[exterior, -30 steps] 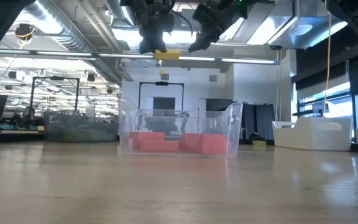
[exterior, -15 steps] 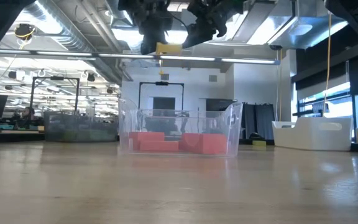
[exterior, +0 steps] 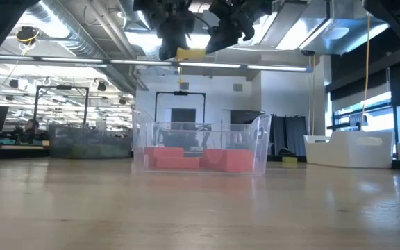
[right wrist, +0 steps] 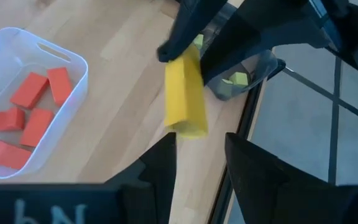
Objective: Sort & place blocks by color
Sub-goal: Put the yellow block into the white bin
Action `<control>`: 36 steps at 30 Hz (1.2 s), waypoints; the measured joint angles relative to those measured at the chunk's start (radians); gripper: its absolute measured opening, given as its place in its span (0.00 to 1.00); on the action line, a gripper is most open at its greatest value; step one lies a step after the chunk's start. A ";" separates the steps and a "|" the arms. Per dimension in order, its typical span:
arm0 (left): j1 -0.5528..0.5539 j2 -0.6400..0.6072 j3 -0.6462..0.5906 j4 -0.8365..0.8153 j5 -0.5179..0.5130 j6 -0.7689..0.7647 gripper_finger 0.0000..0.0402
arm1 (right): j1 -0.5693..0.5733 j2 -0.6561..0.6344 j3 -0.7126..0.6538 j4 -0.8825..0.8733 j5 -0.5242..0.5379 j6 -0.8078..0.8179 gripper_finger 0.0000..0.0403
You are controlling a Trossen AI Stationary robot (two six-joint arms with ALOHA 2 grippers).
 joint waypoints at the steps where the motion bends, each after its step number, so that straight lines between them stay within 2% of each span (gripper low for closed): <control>1: 0.001 0.000 0.000 -0.006 -0.018 0.000 0.21 | 0.000 0.000 0.000 -0.002 0.000 0.000 0.34; 5: 0.002 0.000 0.000 -0.008 -0.081 0.000 0.21 | 0.000 0.000 0.000 -0.007 0.001 0.000 0.34; 15: 0.000 0.000 0.000 0.024 -0.086 0.000 0.21 | 0.002 0.000 0.000 -0.007 -0.007 0.000 0.34; 22: 0.000 0.001 -0.001 0.083 -0.015 -0.030 0.21 | 0.004 0.000 0.000 -0.001 -0.007 0.000 0.34; 36: -0.028 0.001 -0.001 0.125 -0.009 -0.035 0.21 | 0.007 0.000 0.000 -0.010 -0.009 0.002 0.33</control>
